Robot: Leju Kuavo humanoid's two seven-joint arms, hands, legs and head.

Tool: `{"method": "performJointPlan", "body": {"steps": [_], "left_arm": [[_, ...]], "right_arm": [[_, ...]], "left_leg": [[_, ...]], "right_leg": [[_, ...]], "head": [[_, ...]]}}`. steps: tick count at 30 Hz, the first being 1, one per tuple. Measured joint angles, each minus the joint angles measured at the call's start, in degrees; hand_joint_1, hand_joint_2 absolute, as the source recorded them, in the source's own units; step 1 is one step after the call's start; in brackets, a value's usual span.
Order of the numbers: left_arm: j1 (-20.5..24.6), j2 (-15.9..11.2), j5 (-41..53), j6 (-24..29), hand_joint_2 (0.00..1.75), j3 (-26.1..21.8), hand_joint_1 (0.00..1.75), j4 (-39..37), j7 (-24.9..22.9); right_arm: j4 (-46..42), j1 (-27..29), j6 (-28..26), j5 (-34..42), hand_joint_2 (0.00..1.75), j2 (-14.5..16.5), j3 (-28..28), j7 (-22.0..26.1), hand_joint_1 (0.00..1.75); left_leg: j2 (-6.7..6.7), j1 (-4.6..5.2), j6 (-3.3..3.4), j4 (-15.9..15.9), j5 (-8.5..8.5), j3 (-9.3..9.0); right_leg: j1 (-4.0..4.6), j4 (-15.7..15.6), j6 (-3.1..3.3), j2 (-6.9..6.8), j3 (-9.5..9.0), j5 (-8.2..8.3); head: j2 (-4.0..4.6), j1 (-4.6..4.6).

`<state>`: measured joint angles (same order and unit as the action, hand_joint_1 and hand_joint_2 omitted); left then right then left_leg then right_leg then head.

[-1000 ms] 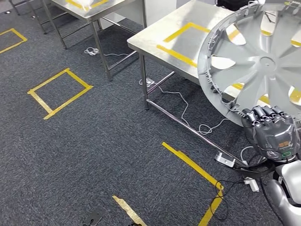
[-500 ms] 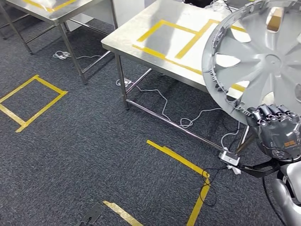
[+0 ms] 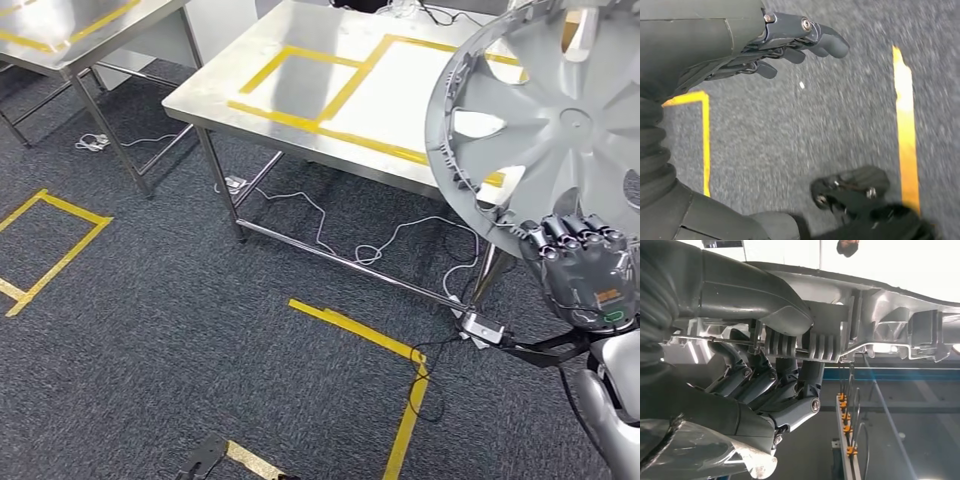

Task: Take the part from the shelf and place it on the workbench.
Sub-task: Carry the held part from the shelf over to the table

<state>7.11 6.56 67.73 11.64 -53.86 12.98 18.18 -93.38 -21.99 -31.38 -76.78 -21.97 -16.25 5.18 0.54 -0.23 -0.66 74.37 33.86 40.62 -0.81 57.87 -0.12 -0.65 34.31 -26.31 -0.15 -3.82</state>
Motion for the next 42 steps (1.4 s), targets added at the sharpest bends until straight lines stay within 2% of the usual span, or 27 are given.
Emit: {"method": "performJointPlan", "body": {"steps": [1,2,4,5,6,9,10,12,14,15,16,17,19,20,21,24,26,27,29,30,31,32,34,35,37,40,42], "left_arm": [[-0.05,0.0,-0.24,-0.45,1.75,-0.02,0.0,0.0,0.21],[-0.07,-0.02,-0.38,-0.68,1.75,-0.04,0.0,0.0,0.34],[-0.03,-0.23,-0.49,-0.76,1.75,-0.07,0.0,0.0,0.42],[0.03,-0.34,-0.48,-0.74,1.75,-0.08,0.0,0.0,0.43],[0.09,-0.43,-0.48,-0.71,1.75,-0.09,0.0,0.0,0.43],[0.13,-0.4,-0.49,-0.65,1.75,-0.1,0.0,0.0,0.44],[0.16,-0.39,-0.49,-0.62,1.75,-0.1,0.0,0.0,0.44],[0.25,-0.37,-0.48,-0.53,1.75,-0.1,0.0,0.0,0.44],[0.28,-0.38,-0.48,-0.32,1.75,-0.11,0.0,0.0,0.44],[0.24,-0.36,-0.48,-0.16,1.75,-0.11,0.0,0.0,0.44],[0.21,-0.32,-0.47,0.01,1.75,-0.11,0.0,0.0,0.44],[0.19,-0.28,-0.45,0.16,1.75,-0.11,0.0,0.0,0.44],[0.2,-0.27,-0.4,0.22,1.75,-0.11,0.0,0.01,0.46],[0.22,-0.3,-0.41,0.19,1.75,-0.12,0.0,0.01,0.49],[0.23,-0.35,-0.44,0.15,1.75,-0.13,0.0,0.01,0.52],[0.13,-0.46,-0.47,0.12,1.75,-0.18,0.0,0.0,0.6],[0.13,-0.51,-0.41,0.18,1.75,-0.18,0.0,0.0,0.58],[0.14,-0.52,-0.37,0.2,1.75,-0.18,0.0,0.0,0.54],[0.1,-0.48,-0.23,0.21,1.75,-0.18,0.0,0.0,0.4],[0.05,-0.46,-0.17,0.24,1.75,-0.18,0.0,0.0,0.33],[0.0,-0.46,-0.09,0.29,1.75,-0.18,0.0,0.0,0.29],[-0.03,-0.46,-0.02,0.36,1.75,-0.18,0.0,0.0,0.26],[-0.04,-0.54,0.11,0.51,1.75,-0.19,0.0,0.0,0.24],[-0.03,-0.59,0.14,0.56,1.75,-0.19,0.0,0.0,0.22],[-0.01,-0.71,0.22,0.63,1.75,-0.18,0.0,0.0,0.15],[-0.09,-0.74,0.36,0.8,1.75,-0.18,0.0,0.0,-0.07],[0.01,-0.74,0.52,0.98,1.75,-0.18,0.0,0.0,-0.34]], "right_arm": [[0.14,-0.07,-0.01,-0.04,1.75,0.0,-0.01,0.0,1.75],[0.26,-0.17,-0.02,-0.07,1.75,0.0,0.0,0.0,1.75],[0.38,-0.39,-0.03,-0.07,1.75,0.0,0.01,0.0,1.75],[0.42,-0.5,-0.06,-0.07,1.75,0.0,0.01,0.0,1.75],[0.46,-0.6,-0.09,-0.08,1.75,0.0,0.01,-0.01,1.75],[0.56,-0.81,-0.16,-0.1,1.75,-0.05,0.01,-0.03,1.75],[0.57,-0.9,-0.16,-0.11,1.75,-0.11,0.02,-0.03,1.75],[0.64,-1.13,-0.16,-0.11,1.75,-0.23,0.02,-0.02,1.75],[0.73,-1.15,-0.17,-0.12,1.75,-0.26,-0.04,-0.02,1.75],[0.79,-1.06,-0.17,-0.12,1.75,-0.26,-0.07,-0.02,1.75],[0.85,-0.99,-0.18,-0.11,1.75,-0.26,-0.09,-0.04,1.75],[0.9,-0.96,-0.19,-0.11,1.75,-0.27,-0.1,-0.07,1.75],[0.92,-1.0,-0.19,-0.09,1.75,-0.31,-0.1,-0.08,1.75],[0.88,-1.06,-0.18,-0.06,1.75,-0.34,-0.12,-0.07,1.75],[0.84,-1.09,-0.16,-0.02,1.75,-0.38,-0.14,-0.06,1.75],[0.69,-1.06,-0.07,0.12,1.75,-0.52,-0.22,-0.19,1.75],[0.61,-1.08,-0.05,0.16,1.75,-0.56,-0.22,-0.36,1.75],[0.56,-1.11,-0.05,0.16,1.75,-0.56,-0.25,-0.43,1.75],[0.52,-1.1,-0.05,0.14,1.75,-0.57,-0.38,-0.53,1.75],[0.52,-1.08,-0.05,0.13,1.75,-0.57,-0.47,-0.56,1.75],[0.53,-1.05,-0.06,0.11,1.75,-0.57,-0.55,-0.58,1.75],[0.54,-1.04,-0.07,0.11,1.75,-0.57,-0.6,-0.6,1.75],[0.54,-1.03,-0.11,0.11,1.75,-0.57,-0.66,-0.61,1.75],[0.54,-1.05,-0.13,0.11,1.75,-0.57,-0.68,-0.62,1.75],[0.54,-1.03,-0.16,0.11,1.75,-0.57,-0.72,-0.64,1.75],[0.54,-1.03,-0.14,0.14,1.75,-0.63,-0.78,-0.66,1.75],[0.57,-1.4,-0.07,0.19,1.75,-0.72,-0.84,-0.61,1.75]], "left_leg": [[-0.04,0.03,0.22,-0.08,-0.79,0.04],[-0.09,0.09,0.58,-2.34,-2.52,-0.95],[-0.39,0.38,1.73,-10.07,-6.35,-4.53],[-0.54,0.53,2.16,-13.22,-7.35,-5.96],[-0.65,0.68,2.45,-15.12,-7.71,-6.76],[-0.59,0.69,2.56,-16.48,-7.86,-7.04],[-0.53,0.53,2.69,-16.88,-8.13,-7.16],[-0.38,0.22,2.93,-17.49,-8.58,-7.28],[-0.34,0.21,3.06,-17.54,-8.64,-7.16],[-0.33,0.19,3.05,-17.53,-8.63,-7.14],[-0.33,0.15,3.02,-17.49,-8.61,-7.13],[-0.33,0.08,2.93,-17.41,-8.56,-7.16],[-0.36,0.01,2.47,-17.02,-8.27,-7.14],[-0.38,0.09,2.13,-16.61,-8.1,-6.98],[-0.4,0.2,1.82,-16.28,-7.99,-6.78],[-0.38,0.33,1.2,-15.79,-7.81,-6.44],[-0.41,0.24,0.67,-13.9,-6.3,-5.73],[-0.43,0.17,0.39,-11.25,-4.71,-4.61],[-0.44,0.07,0.1,-3.46,-1.11,-1.15],[-0.44,0.05,0.1,-0.31,-0.14,0.32],[-0.44,0.05,0.21,0.86,-0.32,0.92],[-0.45,0.06,0.43,-0.3,-1.63,0.47],[-0.58,0.19,1.18,-7.67,-5.8,-2.78],[-0.66,0.29,1.55,-11.35,-7.21,-4.4],[-0.79,0.51,1.93,-15.07,-7.92,-5.9],[-0.69,0.46,2.17,-16.07,-8.06,-6.15],[-0.61,0.16,2.57,-16.79,-8.49,-6.43]], "right_leg": [[0.15,0.01,0.02,0.22,-0.01,0.01],[0.29,0.02,0.03,0.44,-0.04,0.01],[0.6,0.07,-0.01,0.8,-0.09,0.02],[0.69,0.12,-0.1,0.92,0.0,0.05],[0.7,0.15,-0.27,1.0,0.14,0.12],[0.55,0.14,-1.01,1.04,0.58,0.23],[0.54,0.65,-1.28,1.01,0.95,-0.27],[0.4,5.09,-1.82,0.97,3.17,-3.02],[0.18,12.64,-2.35,0.94,6.56,-6.43],[0.07,15.25,-2.58,0.93,7.72,-7.14],[-0.02,15.77,-2.77,0.89,7.92,-6.78],[-0.15,13.92,-2.95,0.81,6.96,-5.33],[-0.41,6.21,-3.3,0.46,2.89,-1.86],[-0.45,2.91,-3.16,0.38,1.08,-0.9],[-0.44,1.09,-2.92,0.34,0.06,-0.65],[-0.36,0.72,-1.7,0.54,-0.17,-0.9],[-0.49,0.7,-0.96,0.57,-0.21,-0.85],[-0.54,0.67,-0.64,0.57,-0.24,-0.84],[-0.42,0.68,-0.32,0.59,-0.24,-0.89],[-0.34,0.68,-0.27,0.63,-0.24,-0.92],[-0.27,0.69,-0.25,0.7,-0.27,-0.93],[-0.19,0.69,-0.24,0.79,-0.32,-0.95],[-0.09,0.69,-0.26,0.95,-0.43,-0.97],[0.01,0.72,-0.35,1.02,-0.38,-0.98],[0.07,0.73,-0.71,1.07,-0.05,-0.88],[0.1,0.71,-1.58,1.01,0.33,-1.01],[0.15,3.85,-2.0,0.92,1.88,-3.15]], "head": [[0.0,0.0],[0.0,0.0],[0.0,0.03],[0.0,0.03],[0.0,0.06],[0.0,0.04],[0.0,0.12],[0.0,0.34],[0.0,0.45],[0.0,0.44],[0.0,0.45],[0.0,0.45],[0.0,0.47],[0.0,0.53],[0.0,0.57],[0.0,0.59],[0.0,0.47],[0.0,0.39],[0.0,0.31],[0.0,0.31],[0.0,0.31],[0.0,0.31],[0.0,0.32],[0.0,0.33],[0.0,0.32],[0.0,0.33],[0.0,0.53]]}}
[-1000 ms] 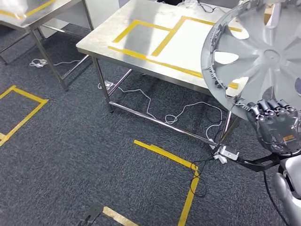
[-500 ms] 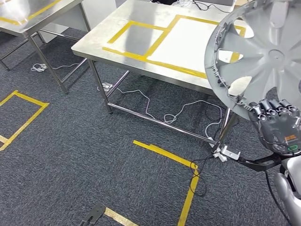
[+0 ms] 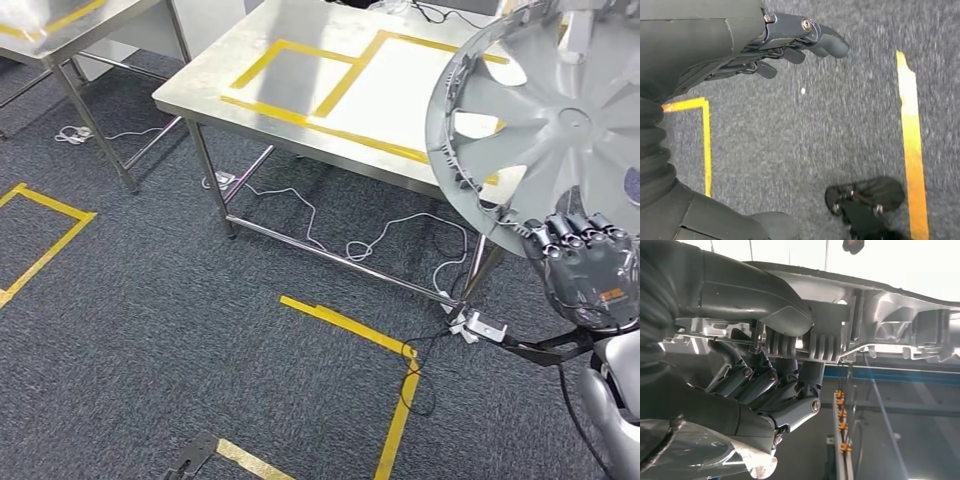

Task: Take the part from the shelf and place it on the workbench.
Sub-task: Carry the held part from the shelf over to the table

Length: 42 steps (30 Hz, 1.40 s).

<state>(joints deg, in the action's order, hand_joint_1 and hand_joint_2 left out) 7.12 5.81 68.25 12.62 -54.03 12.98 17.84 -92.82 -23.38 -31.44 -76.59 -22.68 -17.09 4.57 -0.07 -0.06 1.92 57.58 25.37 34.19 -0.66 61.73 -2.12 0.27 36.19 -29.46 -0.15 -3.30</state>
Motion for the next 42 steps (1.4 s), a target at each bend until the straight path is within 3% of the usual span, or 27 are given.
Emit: {"method": "performJointPlan", "body": {"steps": [2,4,5,6,8,10,14,15,18,19,20,21,23,25,28,30,33,34,35,36,38,39,40,42], "left_arm": [[0.12,-0.03,0.1,0.09,1.75,0.0,0.0,0.0,-0.26],[0.1,0.01,0.12,0.08,1.75,0.0,0.0,0.0,-0.4],[0.1,0.03,0.12,0.08,1.75,0.0,0.0,0.0,-0.42],[0.11,0.07,0.12,0.08,1.75,0.0,0.0,0.0,-0.43],[0.18,0.04,0.12,0.1,1.75,0.0,0.0,0.0,-0.43],[0.18,-0.04,0.12,0.15,1.75,0.0,0.0,0.0,-0.44],[0.05,-0.13,0.12,0.17,1.75,0.0,0.0,0.0,-0.44],[0.06,-0.14,0.12,0.15,1.75,0.0,0.0,0.0,-0.44],[-0.01,-0.09,0.13,0.08,1.75,0.0,0.0,0.0,-0.44],[-0.06,-0.07,0.14,0.06,1.75,0.0,0.0,0.0,-0.44],[-0.1,-0.07,0.14,0.05,1.75,-0.01,0.0,0.0,-0.44],[-0.12,-0.09,0.14,0.05,1.75,-0.01,0.0,0.0,-0.44],[-0.11,-0.15,0.15,0.06,1.75,-0.01,0.0,0.0,-0.44],[-0.07,-0.19,0.19,0.07,1.75,-0.01,0.0,0.0,-0.44],[-0.09,-0.16,0.21,0.09,1.75,0.0,0.0,0.0,-0.44],[-0.03,-0.15,0.21,0.12,1.75,0.0,0.0,0.0,-0.44],[0.13,-0.16,0.25,0.14,1.75,0.0,0.0,0.0,-0.44],[0.11,-0.13,0.26,0.14,1.75,0.0,0.0,0.0,-0.45],[0.09,-0.1,0.28,0.14,1.75,0.0,0.0,0.0,-0.45],[0.08,-0.07,0.29,0.14,1.75,0.0,0.0,0.0,-0.46],[0.11,-0.02,0.29,0.13,1.75,0.01,0.0,0.0,-0.46],[0.15,-0.02,0.29,0.14,1.75,0.01,0.0,0.0,-0.46],[0.17,-0.02,0.28,0.14,1.75,0.01,0.0,0.0,-0.47],[0.12,-0.02,0.27,0.12,1.75,0.0,0.0,0.0,-0.51]], "right_arm": [[0.06,-0.43,0.1,0.02,1.75,-0.03,-0.19,0.05,1.75],[0.19,-0.63,0.23,0.01,1.75,-0.03,-0.43,0.06,1.75],[0.25,-0.74,0.31,0.0,1.75,-0.03,-0.52,0.06,1.75],[0.3,-0.89,0.36,-0.01,1.75,-0.03,-0.58,0.07,1.75],[0.34,-1.33,0.42,-0.02,1.75,-0.03,-0.67,0.11,1.75],[0.41,-1.62,0.44,-0.05,1.75,-0.03,-0.85,0.21,1.75],[0.49,-1.49,0.45,-0.07,1.75,-0.03,-1.06,0.52,1.75],[0.49,-1.51,0.45,-0.07,1.75,-0.03,-1.07,0.55,1.75],[0.54,-1.43,0.45,-0.08,1.75,-0.03,-1.28,0.53,1.75],[0.57,-1.38,0.45,-0.08,1.75,-0.03,-1.38,0.51,1.75],[0.61,-1.34,0.44,-0.08,1.75,-0.03,-1.45,0.49,1.75],[0.63,-1.32,0.43,-0.08,1.75,-0.03,-1.5,0.49,1.75],[0.65,-1.33,0.4,-0.08,1.75,-0.03,-1.51,0.48,1.75],[0.67,-1.37,0.39,-0.08,1.75,-0.03,-1.51,0.46,1.75],[0.74,-1.34,0.38,-0.08,1.75,-0.03,-1.51,0.41,1.75],[0.79,-1.42,0.38,-0.08,1.75,-0.04,-1.49,0.42,1.75],[0.94,-1.48,0.38,-0.08,1.75,-0.05,-1.52,0.43,1.75],[1.02,-1.47,0.38,-0.08,1.75,-0.05,-1.53,0.42,1.75],[1.11,-1.46,0.38,-0.08,1.75,-0.05,-1.53,0.42,1.75],[1.18,-1.47,0.38,-0.08,1.75,-0.05,-1.52,0.4,1.75],[1.24,-1.56,0.38,-0.08,1.75,-0.05,-1.51,0.4,1.75],[1.24,-1.65,0.38,-0.08,1.75,-0.04,-1.52,0.42,1.75],[1.24,-1.71,0.38,-0.08,1.75,-0.04,-1.52,0.44,1.75],[1.26,-1.72,0.37,-0.09,1.75,-0.04,-1.51,0.44,1.75]], "left_leg": [[0.02,-0.05,0.23,-0.09,-0.09,0.03],[0.02,-0.04,0.25,-0.05,-0.07,0.02],[0.02,-0.07,0.22,-0.01,-0.05,-0.02],[0.01,-0.13,0.14,0.08,0.0,-0.07],[-0.04,-0.05,-0.31,0.6,0.29,0.07],[-0.08,0.23,-0.89,1.15,0.45,0.5],[-0.08,0.21,-1.74,2.5,1.39,1.13],[-0.08,0.14,-2.05,4.5,2.7,1.96],[-0.07,-0.08,-2.61,15.45,7.8,6.83],[-0.07,-0.1,-2.6,17.79,8.31,7.93],[-0.07,-0.09,-2.48,17.92,7.63,8.05],[-0.08,-0.08,-2.26,15.7,5.89,7.09],[-0.13,0.05,-1.56,7.95,1.78,3.59],[-0.16,0.24,-1.08,2.74,0.29,1.39],[-0.11,0.25,-0.73,1.56,0.36,1.18],[-0.07,0.03,-0.13,1.02,0.02,1.03],[-0.04,0.03,0.38,0.86,-0.11,1.03],[-0.04,0.06,0.41,0.87,-0.1,1.03],[-0.04,0.06,0.42,0.88,-0.1,1.02],[-0.04,0.05,0.41,0.9,-0.09,0.98],[-0.06,0.06,0.22,0.99,-0.02,0.9],[-0.09,0.17,0.0,1.17,0.03,0.98],[-0.1,0.28,-0.31,1.29,0.01,1.09],[-0.11,0.39,-0.91,1.41,-0.17,1.32]], "right_leg": [[-0.07,7.23,-0.26,-0.05,3.33,-3.45],[-0.12,12.21,-0.54,-0.07,5.7,-4.63],[-0.19,11.69,-0.65,-0.11,5.49,-3.64],[-0.3,8.94,-0.73,-0.18,4.18,-1.77],[-0.49,1.17,-0.87,-0.45,0.26,1.48],[-0.49,-2.74,-0.48,-0.53,-1.83,2.16],[-0.56,-2.86,0.87,-0.34,-1.85,2.08],[-0.66,-2.91,1.18,-0.35,-1.89,2.13],[-0.63,-2.92,1.6,-0.35,-1.94,2.09],[-0.59,-2.92,1.63,-0.32,-1.96,2.06],[-0.56,-2.91,1.64,-0.27,-2.0,2.05],[-0.53,-2.9,1.64,-0.2,-2.08,2.03],[-0.43,-2.89,1.53,-0.09,-2.21,1.94],[-0.26,-2.82,1.18,-0.02,-2.02,1.91],[-0.31,-2.89,0.33,-0.08,-1.61,1.92],[-0.38,-0.84,-0.12,-0.14,-0.49,0.38],[-0.43,9.43,-0.45,-0.18,4.35,-4.39],[-0.44,12.23,-0.57,-0.18,5.72,-5.14],[-0.44,13.08,-0.67,-0.19,6.19,-4.82],[-0.46,11.55,-0.69,-0.22,5.51,-3.42],[-0.5,3.97,-0.63,-0.38,1.78,0.38],[-0.47,0.37,-0.51,-0.43,-0.12,1.52],[-0.41,-1.94,-0.35,-0.45,-1.36,2.04],[-0.2,-3.05,0.16,-0.36,-2.01,2.0]], "head": [[0.0,0.14],[0.0,0.14],[0.0,0.15],[0.0,0.15],[0.0,0.21],[0.0,0.15],[0.0,-0.11],[0.0,-0.2],[0.0,-0.38],[0.0,-0.38],[0.0,-0.39],[0.0,-0.4],[0.0,-0.38],[0.0,-0.35],[0.0,-0.35],[0.0,-0.2],[0.0,-0.09],[0.0,-0.1],[0.0,-0.09],[0.0,-0.08],[0.0,-0.07],[0.0,-0.09],[0.0,-0.14],[0.0,-0.24]]}}
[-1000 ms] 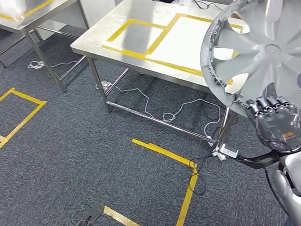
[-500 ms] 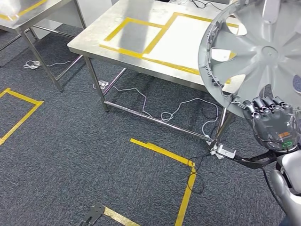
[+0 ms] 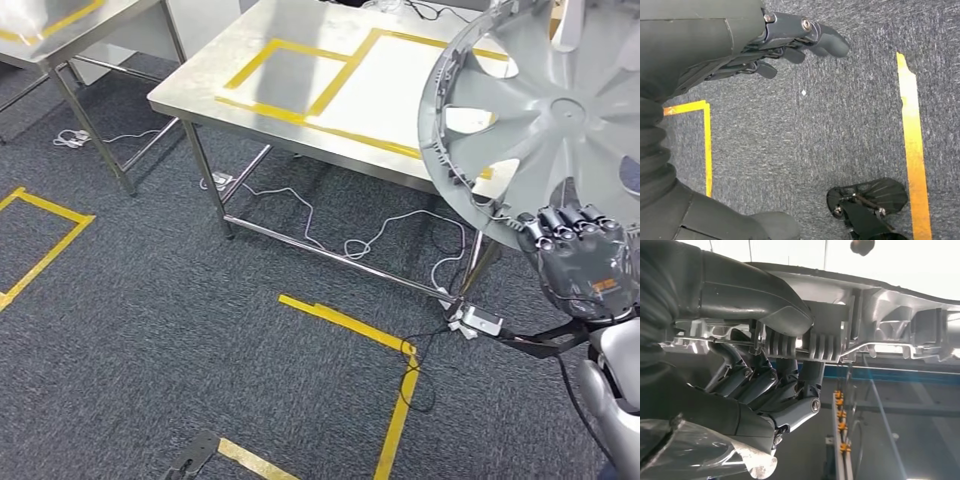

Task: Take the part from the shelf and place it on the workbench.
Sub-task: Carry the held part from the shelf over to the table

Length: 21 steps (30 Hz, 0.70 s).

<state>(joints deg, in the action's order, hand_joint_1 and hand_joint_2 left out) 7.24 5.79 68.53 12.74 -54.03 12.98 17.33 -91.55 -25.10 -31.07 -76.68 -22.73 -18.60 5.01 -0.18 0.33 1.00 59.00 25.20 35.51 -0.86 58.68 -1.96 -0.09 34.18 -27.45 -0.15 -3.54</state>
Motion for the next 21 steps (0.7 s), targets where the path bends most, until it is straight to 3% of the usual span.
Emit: {"method": "performJointPlan", "body": {"steps": [3,6,7,8,9,11,13,16,18,19,21], "left_arm": [[-0.03,-0.14,-0.04,-0.04,1.75,0.0,0.0,0.01,-0.04],[-0.07,-0.12,-0.07,-0.11,1.75,0.0,0.0,0.0,-0.04],[-0.13,-0.11,-0.07,-0.14,1.75,0.0,0.0,0.0,-0.04],[-0.19,-0.11,-0.07,-0.16,1.75,0.0,0.0,0.0,-0.04],[-0.22,-0.13,-0.07,-0.17,1.75,-0.01,0.0,0.0,-0.04],[-0.22,-0.18,-0.07,-0.19,1.75,-0.02,0.0,0.0,-0.04],[-0.15,-0.21,-0.06,-0.2,1.75,-0.01,0.0,0.0,-0.04],[-0.16,-0.2,-0.04,-0.23,1.75,0.0,0.0,0.0,-0.04],[-0.16,-0.16,-0.05,-0.23,1.75,0.0,0.0,0.0,-0.04],[-0.1,-0.15,-0.06,-0.23,1.75,0.0,0.0,0.01,-0.04],[0.01,-0.17,-0.06,-0.24,1.75,-0.01,0.0,0.01,-0.08]], "right_arm": [[0.01,0.08,-0.02,0.01,1.75,-0.01,0.02,-0.09,1.75],[0.03,0.13,-0.05,-0.01,1.75,0.01,-0.05,0.03,1.75],[0.08,0.16,-0.05,-0.02,1.75,0.02,-0.09,0.07,1.75],[0.13,0.18,-0.05,-0.02,1.75,0.02,-0.11,0.08,1.75],[0.17,0.19,-0.05,-0.02,1.75,0.02,-0.13,0.07,1.75],[0.21,0.15,-0.05,-0.02,1.75,0.02,-0.11,0.05,1.75],[0.22,0.06,-0.06,-0.02,1.75,0.02,-0.08,0.02,1.75],[0.23,-0.06,-0.07,-0.01,1.75,0.02,-0.09,-0.01,1.75],[0.23,-0.15,-0.07,0.01,1.75,0.01,-0.07,0.0,1.75],[0.24,-0.23,-0.07,0.02,1.75,0.0,-0.05,0.01,1.75],[0.31,-0.34,-0.07,0.03,1.75,-0.01,-0.07,0.02,1.75]], "left_leg": [[0.02,-0.15,-0.89,1.54,1.29,0.65],[0.02,-0.5,-1.73,11.39,6.44,4.74],[0.02,-0.59,-1.87,14.68,7.62,6.15],[0.02,-0.62,-1.91,16.11,7.69,6.7],[0.02,-0.64,-1.86,15.3,6.67,6.23],[0.0,-0.62,-1.46,8.05,2.8,2.7],[-0.02,-0.44,-0.97,1.56,0.79,-0.32],[0.0,-0.22,-0.33,-0.11,0.76,-0.76],[0.02,-0.39,0.37,-0.67,0.4,-0.92],[0.04,-0.51,0.71,-0.94,0.22,-1.0],[0.04,-0.53,1.04,-1.0,0.16,-0.95]], "right_leg": [[-0.28,-0.17,1.02,-0.02,-0.03,0.34],[-0.37,-0.26,1.61,-0.08,-0.08,0.36],[-0.35,-0.25,1.64,-0.07,-0.08,0.36],[-0.33,-0.24,1.65,-0.04,-0.1,0.35],[-0.33,-0.24,1.65,-0.01,-0.14,0.35],[-0.33,-0.23,1.57,0.05,-0.28,0.32],[-0.17,-0.17,1.21,0.09,-0.13,0.34],[-0.11,-0.33,0.3,0.04,0.21,0.55],[-0.21,0.71,-0.21,0.01,0.93,-0.41],[-0.23,2.75,-0.38,0.02,1.93,-1.69],[-0.27,10.04,-0.58,0.03,5.38,-5.25]], "head": [[0.0,-0.18],[0.0,-0.49],[0.0,-0.49],[0.0,-0.5],[0.0,-0.51],[0.0,-0.51],[0.0,-0.48],[0.0,-0.45],[0.0,-0.36],[0.0,-0.28],[0.0,-0.16]]}}
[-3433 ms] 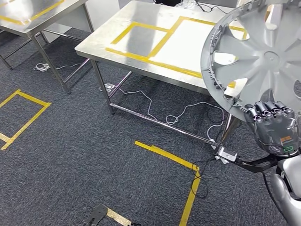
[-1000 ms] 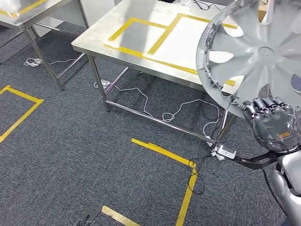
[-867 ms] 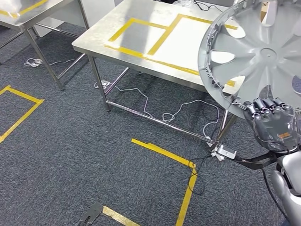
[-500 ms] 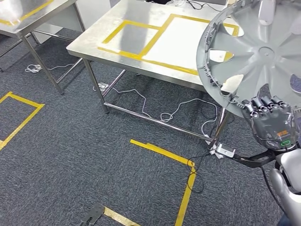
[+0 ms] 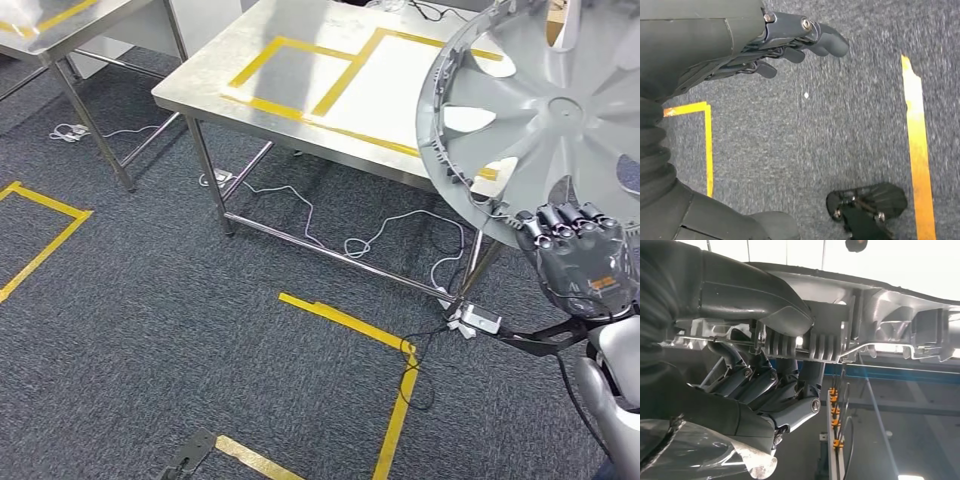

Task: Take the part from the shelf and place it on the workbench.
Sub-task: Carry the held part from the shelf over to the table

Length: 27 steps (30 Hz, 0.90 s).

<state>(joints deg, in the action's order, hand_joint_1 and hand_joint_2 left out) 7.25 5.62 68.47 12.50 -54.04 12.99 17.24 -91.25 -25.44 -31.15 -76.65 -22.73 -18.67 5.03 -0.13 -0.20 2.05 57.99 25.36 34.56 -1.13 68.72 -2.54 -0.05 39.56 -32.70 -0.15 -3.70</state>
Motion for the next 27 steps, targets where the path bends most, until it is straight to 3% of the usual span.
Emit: {"method": "performJointPlan", "body": {"steps": [2,3,5,7,8,12,14,16,17,18,19,21,22,24,27], "left_arm": [[-0.03,0.05,0.01,-0.01,1.75,-0.01,0.0,-0.01,-0.12],[-0.06,0.09,0.01,-0.02,1.75,-0.02,0.0,-0.01,-0.2],[-0.05,0.17,0.01,-0.02,1.75,-0.01,0.0,-0.01,-0.33],[0.01,0.15,0.01,-0.02,1.75,0.0,0.0,-0.01,-0.45],[0.01,0.12,0.01,-0.01,1.75,-0.01,0.0,-0.01,-0.51],[-0.03,-0.01,0.02,-0.02,1.75,-0.02,0.0,0.0,-0.7],[-0.02,-0.03,0.03,-0.04,1.75,-0.02,0.0,-0.01,-0.7],[-0.08,0.01,0.05,-0.07,1.75,-0.01,0.0,-0.01,-0.7],[-0.12,0.02,0.07,-0.08,1.75,-0.01,0.0,-0.01,-0.7],[-0.16,0.01,0.07,-0.08,1.75,-0.01,0.0,-0.01,-0.7],[-0.18,-0.01,0.07,-0.08,1.75,-0.02,0.0,-0.01,-0.7],[-0.18,-0.08,0.08,-0.08,1.75,-0.02,0.0,-0.01,-0.7],[-0.17,-0.11,0.08,-0.08,1.75,-0.01,0.0,-0.01,-0.71],[-0.15,-0.15,0.09,-0.09,1.75,-0.01,0.0,-0.01,-0.78],[-0.19,-0.1,0.13,-0.09,1.75,-0.01,0.0,-0.01,-0.87]], "right_arm": [[0.17,0.03,0.01,0.0,1.75,0.0,-0.03,-0.02,1.75],[0.25,0.04,0.02,0.0,1.75,0.0,-0.04,-0.03,1.75],[0.34,0.0,0.02,0.0,1.75,0.0,-0.04,-0.04,1.75],[0.37,-0.16,0.0,0.02,1.75,0.01,-0.05,-0.03,1.75],[0.38,-0.19,-0.02,0.03,1.75,0.01,-0.07,-0.03,1.75],[0.47,-0.04,-0.04,0.08,1.75,0.02,-0.08,-0.13,1.75],[0.48,-0.07,-0.04,0.09,1.75,0.02,-0.11,-0.14,1.75],[0.49,-0.05,-0.05,0.09,1.75,0.02,-0.27,-0.13,1.75],[0.49,-0.02,-0.05,0.09,1.75,0.02,-0.36,-0.13,1.75],[0.5,0.01,-0.06,0.09,1.75,0.02,-0.41,-0.12,1.75],[0.5,0.05,-0.06,0.09,1.75,0.02,-0.43,-0.12,1.75],[0.5,0.08,-0.07,0.1,1.75,0.02,-0.44,-0.12,1.75],[0.5,0.07,-0.08,0.1,1.75,0.02,-0.44,-0.13,1.75],[0.5,0.06,-0.09,0.11,1.75,0.02,-0.44,-0.14,1.75],[0.5,0.09,-0.09,0.13,1.75,0.01,-0.45,-0.15,1.75]], "left_leg": [[0.0,0.05,0.09,0.03,0.03,-0.01],[0.0,0.04,0.07,0.05,0.05,-0.05],[-0.02,-0.01,-0.14,0.21,0.2,-0.16],[-0.06,0.22,-0.64,0.63,0.46,0.03],[-0.07,0.34,-0.9,0.81,0.51,0.18],[-0.03,0.27,-1.93,1.92,1.37,0.68],[-0.02,0.1,-2.54,6.77,4.26,2.74],[-0.02,-0.03,-2.85,14.25,7.47,6.14],[-0.02,-0.04,-2.87,16.58,7.98,7.26],[-0.02,-0.04,-2.78,16.91,7.42,7.49],[-0.02,-0.02,-2.59,14.97,5.79,6.69],[-0.07,0.1,-1.91,7.56,1.75,3.34],[-0.1,0.2,-1.59,4.27,0.55,1.9],[-0.13,0.43,-1.24,1.53,0.28,0.82],[-0.09,0.25,-0.67,0.62,0.06,0.7]], "right_leg": [[0.0,5.72,-0.18,0.0,2.8,-1.58],[-0.01,5.52,-0.23,-0.01,2.78,-0.7],[-0.07,-1.04,-0.19,-0.11,-0.3,3.28],[-0.01,-7.98,0.02,-0.22,-3.98,5.56],[0.05,-9.58,0.2,-0.21,-4.85,5.71],[0.02,-9.99,1.48,-0.03,-5.04,5.57],[-0.09,-10.06,2.02,-0.06,-5.13,5.6],[-0.04,-10.04,2.21,-0.05,-5.15,5.54],[-0.01,-10.04,2.24,-0.02,-5.18,5.51],[0.02,-10.03,2.24,0.03,-5.24,5.49],[0.04,-10.03,2.24,0.08,-5.34,5.44],[0.09,-10.03,2.12,0.14,-5.57,5.3],[0.17,-10.0,1.98,0.16,-5.56,5.24],[0.25,-10.04,1.5,0.14,-5.31,5.31],[0.17,-9.82,0.63,0.04,-4.78,4.93]], "head": [[0.0,0.0],[0.0,0.01],[0.0,0.03],[0.0,0.04],[0.0,0.01],[0.0,-0.14],[0.0,-0.28],[0.0,-0.35],[0.0,-0.35],[0.0,-0.36],[0.0,-0.36],[0.0,-0.34],[0.0,-0.33],[0.0,-0.32],[0.0,-0.3]]}}
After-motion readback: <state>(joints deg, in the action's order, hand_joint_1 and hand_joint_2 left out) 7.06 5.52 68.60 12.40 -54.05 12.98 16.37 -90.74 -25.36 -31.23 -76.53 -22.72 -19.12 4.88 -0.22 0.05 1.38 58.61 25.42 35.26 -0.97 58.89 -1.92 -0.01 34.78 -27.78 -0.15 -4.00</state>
